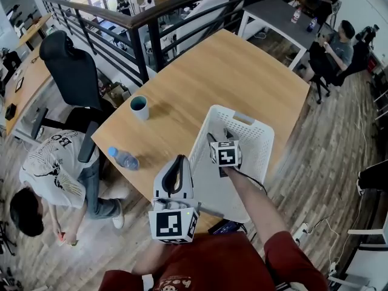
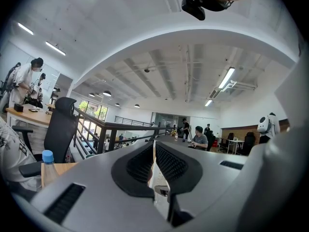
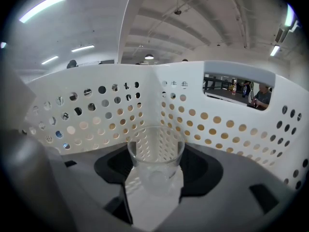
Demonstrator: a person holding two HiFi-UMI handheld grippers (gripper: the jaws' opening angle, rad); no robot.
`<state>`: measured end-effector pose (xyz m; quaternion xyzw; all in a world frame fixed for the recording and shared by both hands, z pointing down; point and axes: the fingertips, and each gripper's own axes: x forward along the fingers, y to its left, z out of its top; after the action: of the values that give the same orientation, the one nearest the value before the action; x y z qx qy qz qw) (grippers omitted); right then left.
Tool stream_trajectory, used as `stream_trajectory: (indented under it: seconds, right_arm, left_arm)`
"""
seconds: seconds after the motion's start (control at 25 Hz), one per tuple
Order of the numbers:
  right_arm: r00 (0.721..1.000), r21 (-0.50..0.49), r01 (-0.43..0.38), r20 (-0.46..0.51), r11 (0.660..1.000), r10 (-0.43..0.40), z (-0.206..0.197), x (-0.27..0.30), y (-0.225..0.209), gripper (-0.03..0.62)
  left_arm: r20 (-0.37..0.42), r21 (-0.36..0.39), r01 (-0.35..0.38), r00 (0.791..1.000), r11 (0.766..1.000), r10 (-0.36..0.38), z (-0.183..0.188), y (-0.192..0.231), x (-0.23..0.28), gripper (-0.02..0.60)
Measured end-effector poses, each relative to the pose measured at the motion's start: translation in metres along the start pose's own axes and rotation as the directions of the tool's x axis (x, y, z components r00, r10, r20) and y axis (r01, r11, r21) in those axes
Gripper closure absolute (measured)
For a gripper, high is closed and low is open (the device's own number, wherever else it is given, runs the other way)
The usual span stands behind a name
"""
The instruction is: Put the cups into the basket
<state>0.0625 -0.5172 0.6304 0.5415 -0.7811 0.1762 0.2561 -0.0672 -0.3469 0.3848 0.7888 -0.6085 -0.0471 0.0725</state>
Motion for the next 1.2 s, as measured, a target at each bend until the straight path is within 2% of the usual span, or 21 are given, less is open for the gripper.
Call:
stream_trajectory:
  seconds: [0.44, 1.2]
  right_arm:
    - [0.999, -0.037, 0.025, -0.029, 0.999, -0.026, -0.006, -0.007, 0.004, 0.31]
    - [0.999, 0.019, 0.045, 0.019, 0.999, -0.045, -0.001, -0.009, -0.003, 0.303]
  left_arm:
    - [0.0, 0.039, -0.002, 1.0, 0.999, 0.002, -0.003, -0.002, 0.001, 0.56]
    - [-0.018, 0.055, 0.006, 1.0, 0.998, -0.005, -0.014, -0.004, 0.003, 0.56]
